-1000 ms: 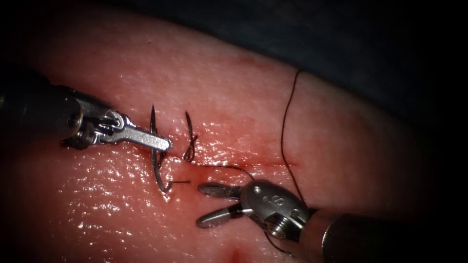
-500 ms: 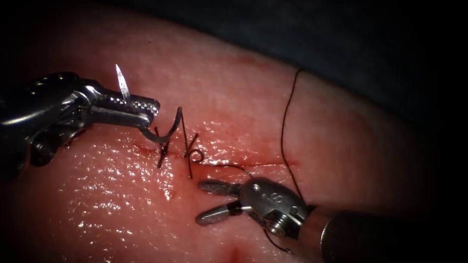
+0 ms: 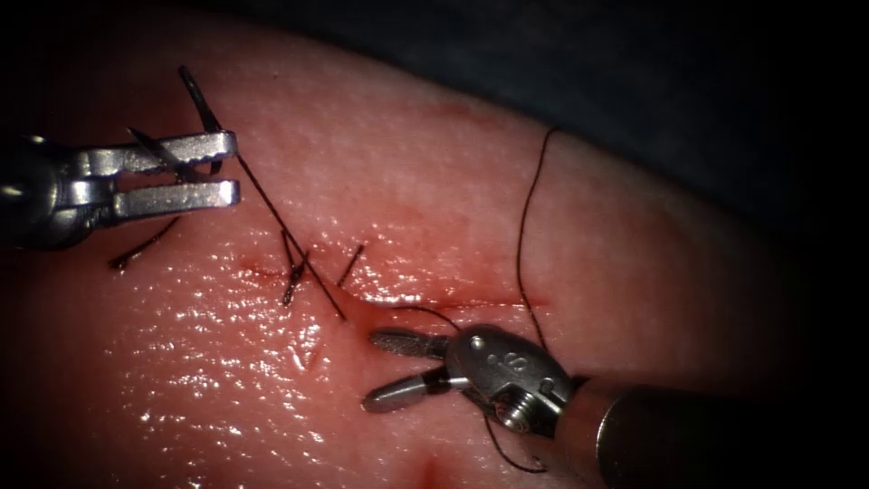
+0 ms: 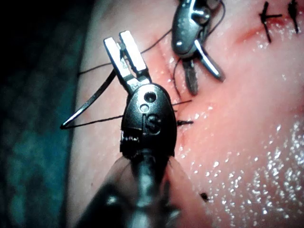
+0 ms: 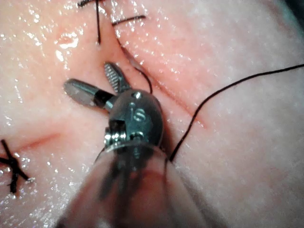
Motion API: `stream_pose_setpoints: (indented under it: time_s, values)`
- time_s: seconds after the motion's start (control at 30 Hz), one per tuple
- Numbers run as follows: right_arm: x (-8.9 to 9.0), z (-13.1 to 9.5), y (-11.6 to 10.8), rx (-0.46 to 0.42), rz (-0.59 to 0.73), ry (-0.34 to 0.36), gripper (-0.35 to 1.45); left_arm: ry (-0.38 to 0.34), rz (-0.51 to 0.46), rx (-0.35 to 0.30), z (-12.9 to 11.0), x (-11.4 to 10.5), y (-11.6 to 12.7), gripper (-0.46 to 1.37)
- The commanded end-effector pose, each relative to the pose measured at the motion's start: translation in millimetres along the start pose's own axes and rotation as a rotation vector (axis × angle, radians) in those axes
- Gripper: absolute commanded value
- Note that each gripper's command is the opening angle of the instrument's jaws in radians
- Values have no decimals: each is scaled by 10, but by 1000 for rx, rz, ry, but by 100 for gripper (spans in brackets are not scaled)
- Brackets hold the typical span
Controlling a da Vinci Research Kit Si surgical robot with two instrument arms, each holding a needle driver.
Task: Wound Closure
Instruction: Grasp the needle with the left gripper and pull the needle through.
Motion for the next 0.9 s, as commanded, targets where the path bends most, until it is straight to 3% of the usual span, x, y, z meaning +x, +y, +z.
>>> stream_pose_setpoints:
  time_s: [0.03, 0.23, 0.43, 0.6, 0.8, 0.9]
  values:
    - [-1, 1, 0, -1, -2, 0, 85, -4, 15, 20, 3, 3, -9, -35]
    - [-1, 1, 0, -1, -2, 0, 85, 30, 9, -17, 7, 20, -34, -35]
    - [0, 1, -1, -1, -1, 0, 85, -19, 2, -107, 16, 34, -58, -35]
    - [1, 2, -2, -2, 1, 1, 85, -19, 1, -132, 22, 42, -74, -35]
    - [2, 3, -3, -2, 2, 1, 85, -18, 4, -170, 20, 39, -65, -35]
    - [3, 2, -4, -1, 4, 1, 85, -15, -37, -212, 11, 30, -41, -35]
